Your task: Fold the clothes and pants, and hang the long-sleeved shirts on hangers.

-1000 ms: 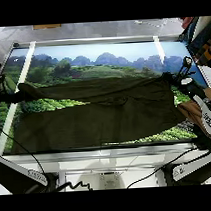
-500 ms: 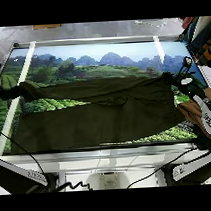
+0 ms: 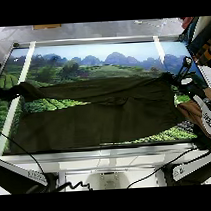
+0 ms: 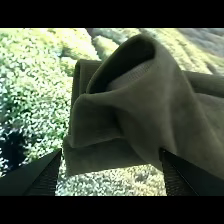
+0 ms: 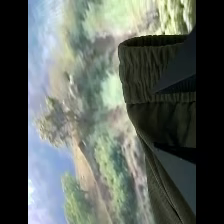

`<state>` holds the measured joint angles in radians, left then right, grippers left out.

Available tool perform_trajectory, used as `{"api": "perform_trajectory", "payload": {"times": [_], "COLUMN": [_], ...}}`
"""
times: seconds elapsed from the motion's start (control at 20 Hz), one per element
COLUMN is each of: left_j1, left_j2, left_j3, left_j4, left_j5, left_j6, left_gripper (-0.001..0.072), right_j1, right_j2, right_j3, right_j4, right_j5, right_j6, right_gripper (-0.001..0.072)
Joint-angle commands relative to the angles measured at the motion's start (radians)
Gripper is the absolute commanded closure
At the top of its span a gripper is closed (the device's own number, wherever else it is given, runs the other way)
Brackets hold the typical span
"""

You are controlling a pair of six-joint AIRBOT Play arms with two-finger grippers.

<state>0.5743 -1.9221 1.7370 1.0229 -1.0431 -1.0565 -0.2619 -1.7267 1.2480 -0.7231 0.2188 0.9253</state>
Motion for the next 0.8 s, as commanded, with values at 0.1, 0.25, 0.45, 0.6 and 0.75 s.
{"api": "perform_trajectory", "payload": {"times": [0.1, 0.25, 0.45, 0.6, 0.75], "left_j1": [-0.012, -0.015, -0.011, -0.01, -0.005], "left_j2": [-0.044, -0.051, -0.051, -0.053, -0.053], "left_j3": [0.0, 0.0, 0.0, 0.0, 0.0], "left_j4": [-0.002, -0.002, -0.001, 0.003, 0.002], "left_j5": [0.097, 0.137, 0.138, 0.119, 0.077], "left_j6": [-0.003, -0.003, -0.013, -0.044, -0.044], "left_gripper": [0.0005, 0.013, 0.035, 0.0592, 0.0691], "right_j1": [0.001, 0.001, 0.001, 0.001, 0.001], "right_j2": [0.0, 0.0, 0.0, 0.0, 0.0], "right_j3": [0.0, 0.0, 0.0, 0.0, 0.0], "right_j4": [0.0, 0.0, 0.0, 0.0, 0.0], "right_j5": [0.0, 0.0, 0.0, 0.0, 0.0], "right_j6": [0.0, 0.0, 0.0, 0.0, 0.0], "right_gripper": [0.0369, 0.0369, 0.0369, 0.0369, 0.0369]}}
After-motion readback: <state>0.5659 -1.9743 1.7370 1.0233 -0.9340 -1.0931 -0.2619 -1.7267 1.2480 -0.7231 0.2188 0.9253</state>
